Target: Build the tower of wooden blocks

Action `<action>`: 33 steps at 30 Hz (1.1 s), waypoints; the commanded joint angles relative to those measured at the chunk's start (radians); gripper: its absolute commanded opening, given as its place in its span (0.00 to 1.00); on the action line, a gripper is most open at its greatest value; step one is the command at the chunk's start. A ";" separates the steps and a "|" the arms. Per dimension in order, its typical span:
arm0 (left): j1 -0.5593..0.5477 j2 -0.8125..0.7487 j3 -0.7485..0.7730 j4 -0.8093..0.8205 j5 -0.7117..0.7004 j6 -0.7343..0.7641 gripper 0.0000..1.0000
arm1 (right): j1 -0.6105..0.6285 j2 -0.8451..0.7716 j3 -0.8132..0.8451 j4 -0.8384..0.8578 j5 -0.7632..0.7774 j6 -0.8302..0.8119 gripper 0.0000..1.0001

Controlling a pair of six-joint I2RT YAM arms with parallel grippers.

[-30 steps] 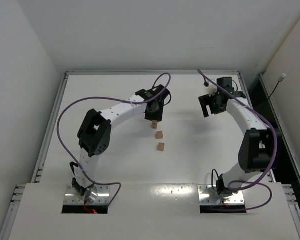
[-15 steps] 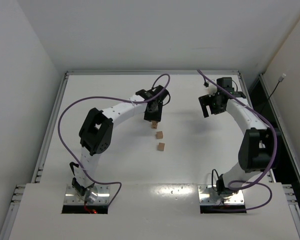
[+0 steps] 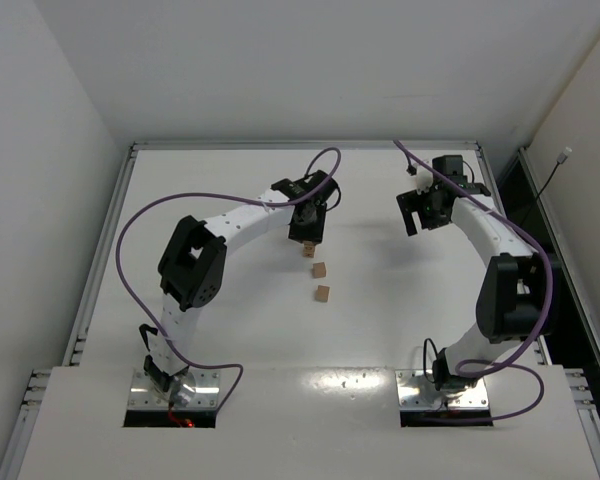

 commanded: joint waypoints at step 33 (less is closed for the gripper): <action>-0.046 -0.331 -0.024 0.145 -0.048 0.189 0.94 | 0.014 -0.099 -0.099 0.019 -0.142 -0.048 0.85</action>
